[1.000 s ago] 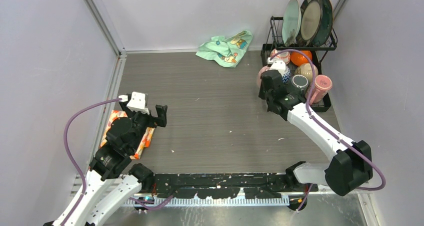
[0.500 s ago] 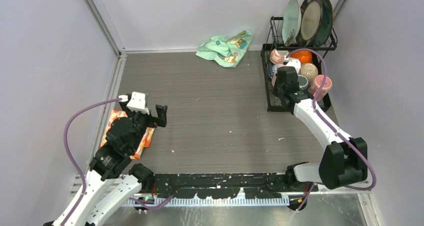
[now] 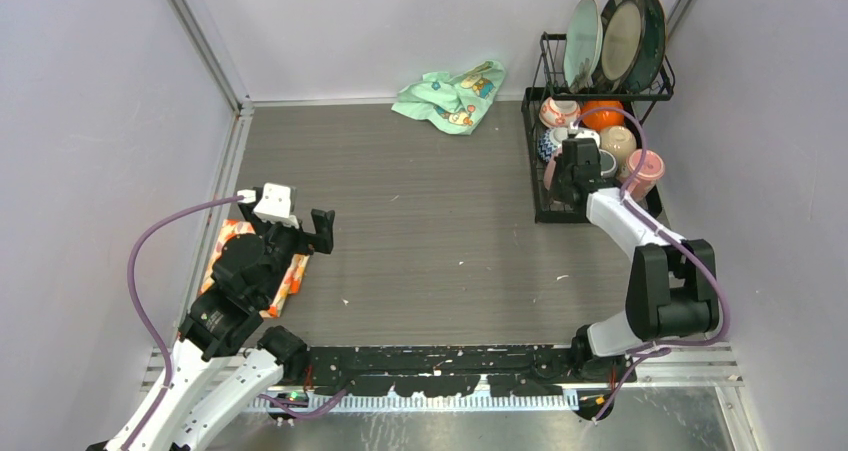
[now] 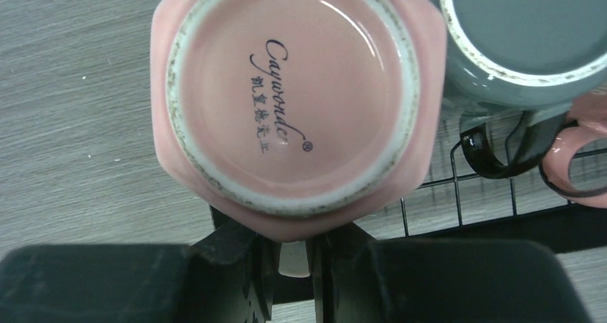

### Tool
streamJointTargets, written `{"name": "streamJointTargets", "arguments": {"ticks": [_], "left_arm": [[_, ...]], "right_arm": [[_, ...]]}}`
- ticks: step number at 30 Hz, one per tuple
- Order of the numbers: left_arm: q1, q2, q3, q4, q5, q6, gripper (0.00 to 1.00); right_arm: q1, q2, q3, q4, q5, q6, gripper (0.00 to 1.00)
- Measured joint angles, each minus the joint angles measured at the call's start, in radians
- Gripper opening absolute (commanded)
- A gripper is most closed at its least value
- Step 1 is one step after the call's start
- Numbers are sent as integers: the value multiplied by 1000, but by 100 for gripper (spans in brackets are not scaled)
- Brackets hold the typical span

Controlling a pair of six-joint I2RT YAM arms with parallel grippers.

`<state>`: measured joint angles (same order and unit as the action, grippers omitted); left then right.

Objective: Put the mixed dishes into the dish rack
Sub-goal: Place the cup on the dish rack.

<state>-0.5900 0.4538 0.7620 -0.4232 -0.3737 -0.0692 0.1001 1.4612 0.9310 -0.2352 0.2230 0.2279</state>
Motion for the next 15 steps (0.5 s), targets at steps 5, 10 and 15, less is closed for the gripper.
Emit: {"name": "streamJointTargets", "arguments": {"ticks": [5,10,15], "left_arm": [[0,0,0,0,0,0,95],[0,0,0,0,0,0,95],[0,0,0,0,0,0,95]], "right_arm": [[-16,45,0,23,-34,-16,1],[-19,74,0,49,-48,-26,3],[-22,102,0,63,-53,-34,16]]}}
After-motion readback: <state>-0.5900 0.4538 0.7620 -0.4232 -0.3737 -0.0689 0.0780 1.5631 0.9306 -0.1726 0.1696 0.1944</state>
